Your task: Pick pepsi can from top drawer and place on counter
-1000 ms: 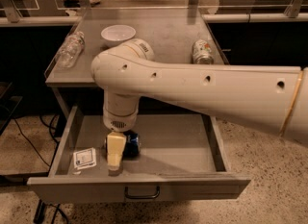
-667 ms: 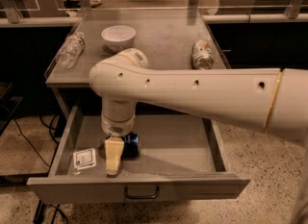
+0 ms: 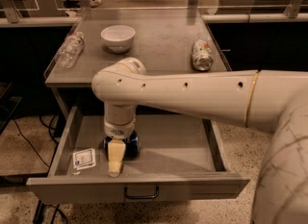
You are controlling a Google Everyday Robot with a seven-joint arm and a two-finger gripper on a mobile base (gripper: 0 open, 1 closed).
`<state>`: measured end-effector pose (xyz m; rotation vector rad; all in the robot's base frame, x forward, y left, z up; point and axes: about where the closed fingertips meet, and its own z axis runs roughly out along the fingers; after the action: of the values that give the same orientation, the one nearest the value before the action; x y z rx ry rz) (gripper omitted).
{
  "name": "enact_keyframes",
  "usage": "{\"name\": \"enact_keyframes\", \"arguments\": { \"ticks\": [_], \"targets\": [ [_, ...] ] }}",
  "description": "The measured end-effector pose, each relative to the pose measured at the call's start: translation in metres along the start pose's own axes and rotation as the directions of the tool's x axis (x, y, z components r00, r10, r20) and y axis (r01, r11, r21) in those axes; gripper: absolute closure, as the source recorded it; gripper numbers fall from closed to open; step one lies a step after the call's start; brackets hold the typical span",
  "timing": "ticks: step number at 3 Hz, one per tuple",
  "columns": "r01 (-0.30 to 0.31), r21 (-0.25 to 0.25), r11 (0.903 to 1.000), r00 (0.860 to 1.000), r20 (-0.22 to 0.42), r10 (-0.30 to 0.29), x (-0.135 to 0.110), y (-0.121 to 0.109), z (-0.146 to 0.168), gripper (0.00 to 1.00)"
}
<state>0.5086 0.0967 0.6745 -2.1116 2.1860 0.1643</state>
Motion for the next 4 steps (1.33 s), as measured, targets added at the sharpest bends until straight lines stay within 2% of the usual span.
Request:
{"name": "enact_keyframes", "arguments": {
  "ticks": [2,3,4],
  "targets": [
    [0.0,-0.003,1.0,1.0,-0.021,0.0,0.006,-0.008,0.007,0.0],
    [0.056,0.048,0.9973,0.998,0.032,-0.058,0.004,0.007,-0.07,0.0],
    [0.053,0.048,0.9975,0.998,0.034,-0.054,0.004,0.007,-0.068,0.0]
  ]
}}
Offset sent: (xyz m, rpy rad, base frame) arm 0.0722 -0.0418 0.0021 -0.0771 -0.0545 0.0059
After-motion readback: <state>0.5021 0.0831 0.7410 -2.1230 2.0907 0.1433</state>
